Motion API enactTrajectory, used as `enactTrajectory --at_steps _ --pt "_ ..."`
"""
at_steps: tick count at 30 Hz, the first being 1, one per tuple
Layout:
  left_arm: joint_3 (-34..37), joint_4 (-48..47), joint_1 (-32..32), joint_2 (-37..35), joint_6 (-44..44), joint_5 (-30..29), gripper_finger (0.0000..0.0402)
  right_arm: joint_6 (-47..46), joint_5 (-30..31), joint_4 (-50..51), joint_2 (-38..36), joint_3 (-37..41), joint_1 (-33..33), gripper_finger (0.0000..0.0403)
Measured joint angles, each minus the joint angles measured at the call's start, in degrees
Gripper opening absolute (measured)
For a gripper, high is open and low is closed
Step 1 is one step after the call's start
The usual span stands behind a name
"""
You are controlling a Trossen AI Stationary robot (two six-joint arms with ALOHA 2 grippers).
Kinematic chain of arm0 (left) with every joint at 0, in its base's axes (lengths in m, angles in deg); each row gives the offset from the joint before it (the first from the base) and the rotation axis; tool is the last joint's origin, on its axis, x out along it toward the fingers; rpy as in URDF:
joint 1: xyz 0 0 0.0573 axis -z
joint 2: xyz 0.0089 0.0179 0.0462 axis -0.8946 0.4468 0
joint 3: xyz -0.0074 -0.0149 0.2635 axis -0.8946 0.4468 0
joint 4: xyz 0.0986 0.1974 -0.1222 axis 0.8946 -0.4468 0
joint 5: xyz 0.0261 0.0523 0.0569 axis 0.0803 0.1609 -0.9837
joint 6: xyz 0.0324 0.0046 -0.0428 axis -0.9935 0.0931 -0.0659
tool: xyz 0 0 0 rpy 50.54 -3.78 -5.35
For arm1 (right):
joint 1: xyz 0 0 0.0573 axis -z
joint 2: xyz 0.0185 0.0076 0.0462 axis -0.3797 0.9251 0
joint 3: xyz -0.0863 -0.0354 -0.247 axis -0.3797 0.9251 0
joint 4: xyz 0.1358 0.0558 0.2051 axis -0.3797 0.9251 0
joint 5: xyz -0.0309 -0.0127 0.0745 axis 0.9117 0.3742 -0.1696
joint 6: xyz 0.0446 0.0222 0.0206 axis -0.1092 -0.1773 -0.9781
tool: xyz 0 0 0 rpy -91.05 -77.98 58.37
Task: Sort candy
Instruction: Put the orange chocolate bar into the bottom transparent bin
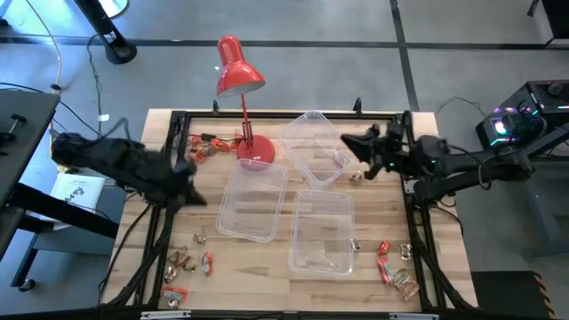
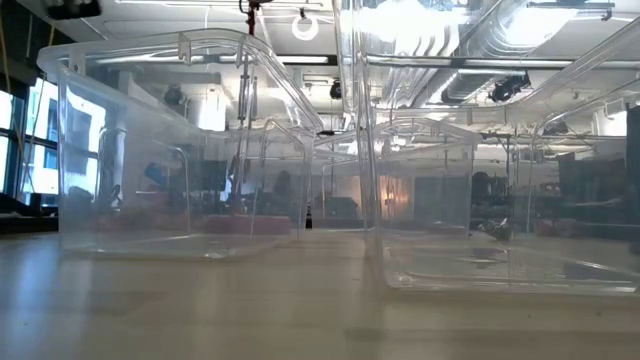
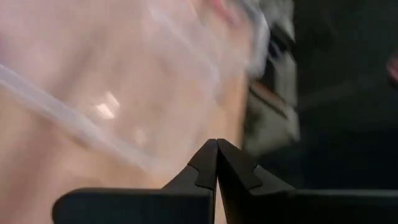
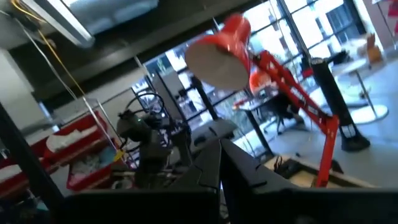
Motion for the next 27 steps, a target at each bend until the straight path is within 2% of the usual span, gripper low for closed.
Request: enactTrajectory --at_steps 3,9,12,16,22,27 --pt "4.0 2.1 6.0 -0.1 3.9 2.4 0.0000 -2.7 0.0 0.4 2.9 -1.0 0.0 0.0000" --pt "12.9 4.3 18.5 0.3 14.8 -1.7 0.0000 -4.5 0.0 4.0 7.0 -2.9 -0.2 0.0000" --pt "18.2 11.5 24.8 1.7 20.8 -2.2 0.0005 -4.3 0.4 8.8 7.7 -5.0 -0.2 0.0002" --pt "23.7 21.9 31.5 6.3 28.3 -4.3 0.0024 -3.4 2.6 20.5 7.8 -9.5 -0.1 0.0024" --pt "26.5 29.1 35.1 15.9 36.3 -4.8 0.0076 -1.0 6.7 34.6 7.7 -15.9 -0.1 0.0096" --pt "26.5 30.5 34.6 23.0 41.0 -5.9 0.0138 1.3 8.2 40.1 7.7 -17.4 -0.1 0.0151"
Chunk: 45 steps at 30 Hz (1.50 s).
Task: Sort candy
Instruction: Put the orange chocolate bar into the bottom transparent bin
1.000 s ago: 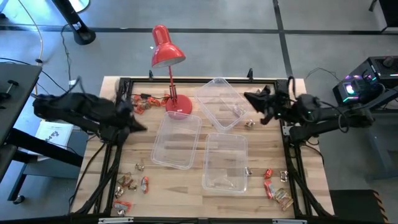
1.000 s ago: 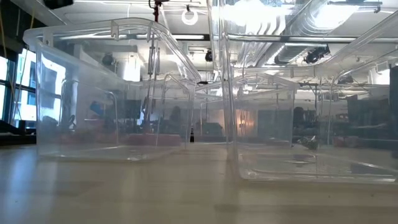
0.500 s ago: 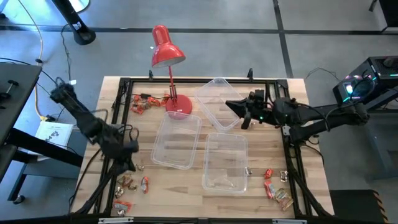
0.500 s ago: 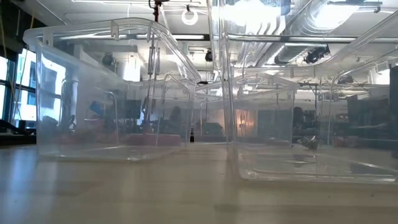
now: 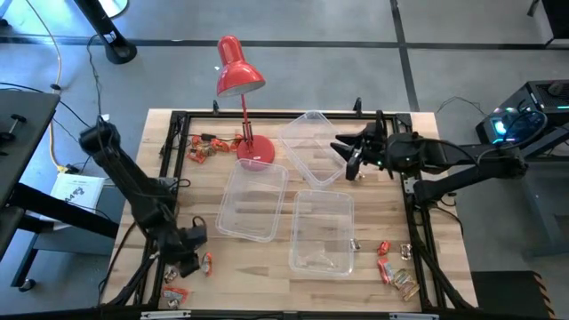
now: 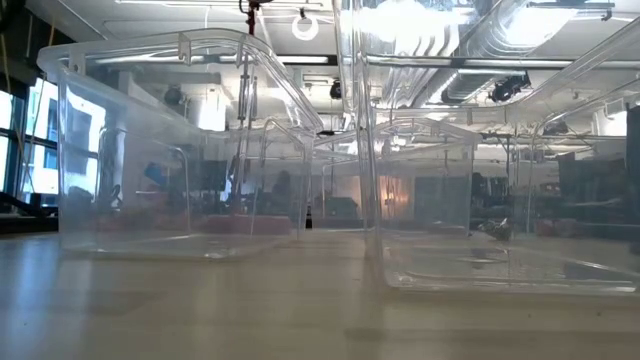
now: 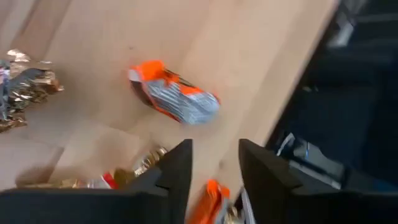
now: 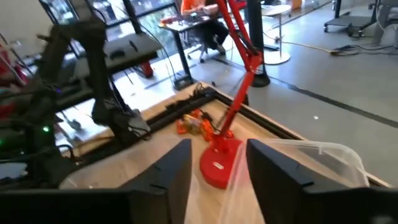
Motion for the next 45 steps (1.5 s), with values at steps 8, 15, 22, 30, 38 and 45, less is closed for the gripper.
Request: enactTrajectory --at_steps 8,15,22,30,38,45 --pt "0.0 1.9 -2.4 7.5 11.2 0.6 0.0196 1.0 0.2 4.5 0.1 0.1 0.0 0.0174" --pt "-0.2 2.4 -5.1 12.3 15.0 1.5 0.0200 3.4 0.2 4.6 0.1 0.1 0.0 0.0174" --pt "-0.5 2.8 -5.6 14.4 16.1 4.5 0.0169 3.2 0.2 4.6 0.1 0.1 0.0 0.0174" --pt "-6.0 2.0 -5.0 2.3 9.9 1.0 0.0024 3.6 0.2 4.4 0.1 0.1 0.0 0.0174" --pt "-17.1 -2.1 -9.8 -15.3 -15.6 -21.7 0.0008 3.6 0.2 4.4 0.1 0.1 0.0 0.0174" --pt "-23.8 -14.7 -29.6 -15.6 -40.6 -29.2 0.0007 3.6 0.2 4.4 0.1 0.2 0.0 0.0174"
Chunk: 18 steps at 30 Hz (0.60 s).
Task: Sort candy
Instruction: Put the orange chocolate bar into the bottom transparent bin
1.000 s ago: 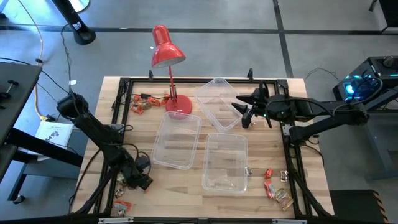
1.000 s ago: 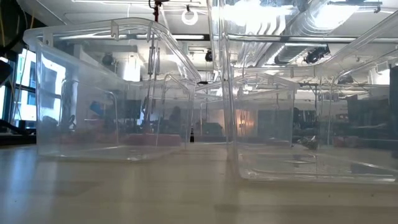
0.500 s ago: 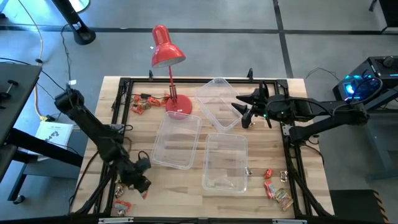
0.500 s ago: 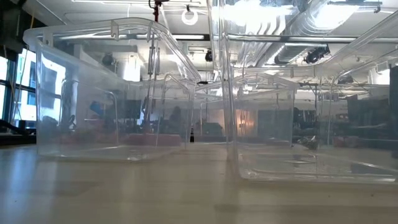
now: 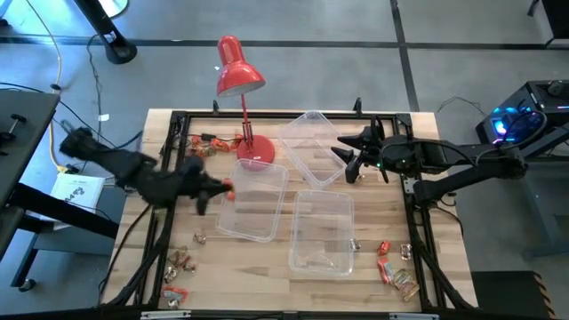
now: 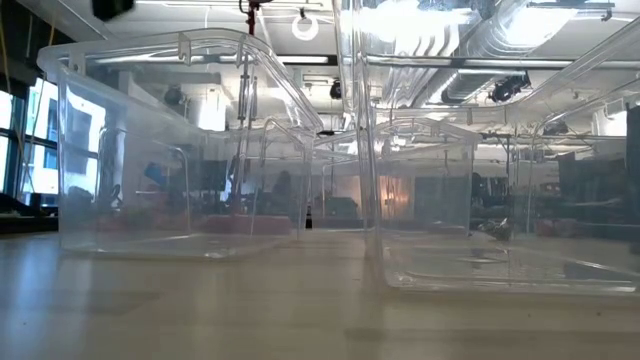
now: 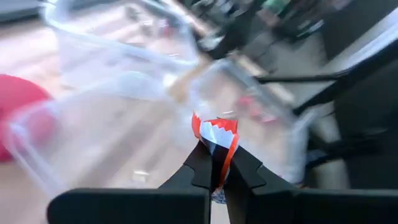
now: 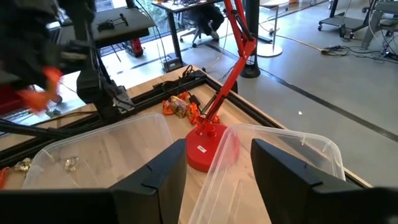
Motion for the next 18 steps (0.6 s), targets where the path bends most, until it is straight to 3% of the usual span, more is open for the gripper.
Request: enactTrajectory --at_steps 4,9,15,18 --pt "0.1 -0.1 -10.0 5.5 -11.5 11.8 0.0019 0.0 0.0 0.0 0.0 0.0 0.0 0.0174" --pt "0.1 0.5 -15.8 12.0 -20.0 17.9 0.0070 0.0 0.0 0.0 0.0 0.0 0.0 0.0174" --pt "0.1 3.3 -18.4 14.4 -22.4 29.9 0.0149 0.0 0.0 0.0 0.0 0.0 0.0 0.0174" --pt "0.1 2.2 -18.5 13.1 -18.9 36.9 0.0182 0.0 0.0 0.0 0.0 0.0 0.0 0.0174"
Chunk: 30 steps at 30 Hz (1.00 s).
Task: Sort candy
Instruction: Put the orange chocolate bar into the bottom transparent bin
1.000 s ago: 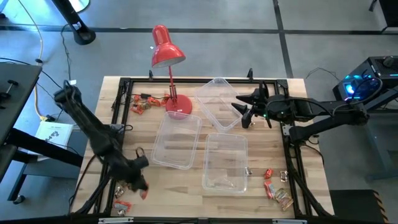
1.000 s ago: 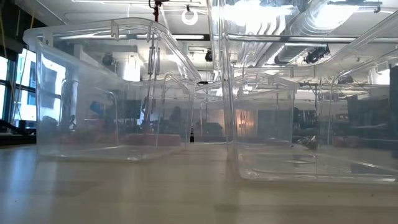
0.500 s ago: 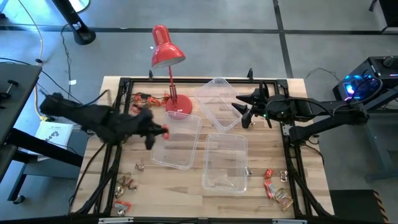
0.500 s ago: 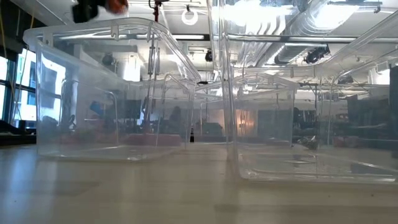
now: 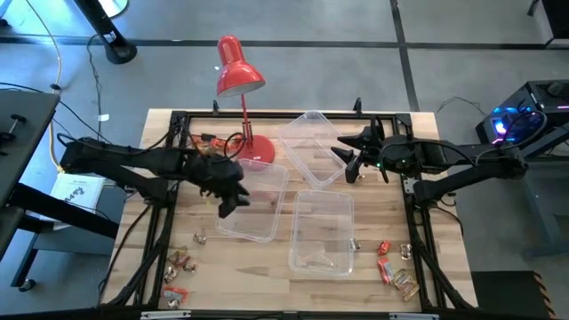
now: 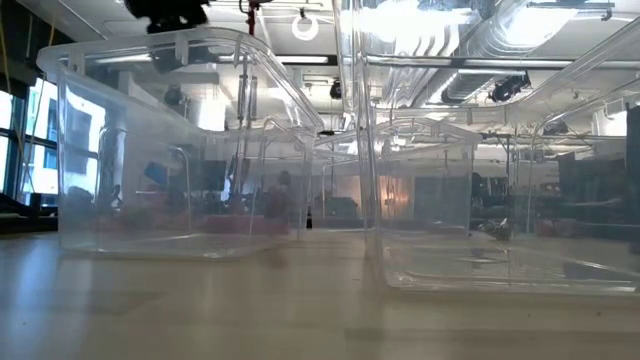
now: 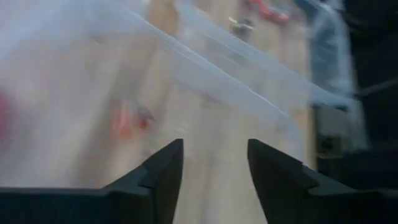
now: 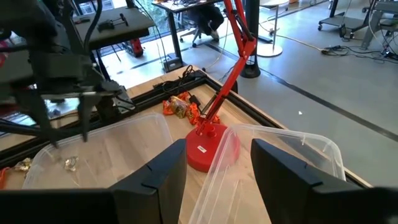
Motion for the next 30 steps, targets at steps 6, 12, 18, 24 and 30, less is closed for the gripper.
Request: enactTrajectory --at_steps 6,12,18,24,30 --pt "0.0 -6.6 6.9 -6.9 14.7 6.5 0.0200 -0.4 0.0 0.1 0.0 0.0 0.0 0.0174" --pt "-0.1 -14.1 27.5 -9.8 31.6 -7.1 0.0186 -0.4 0.1 0.1 0.0 0.0 0.0 0.0174" --pt "-0.1 -17.3 44.1 0.0 39.4 -3.8 0.0170 -0.4 0.2 0.1 0.0 0.0 0.0 0.0174" --pt "0.0 -9.2 52.4 12.4 42.0 5.2 0.0170 -0.2 0.2 0.1 0.0 0.0 0.0 0.0174" --pt "0.0 1.7 56.7 20.3 39.6 10.5 0.0170 -0.1 0.2 0.1 0.0 0.0 0.0 0.0174"
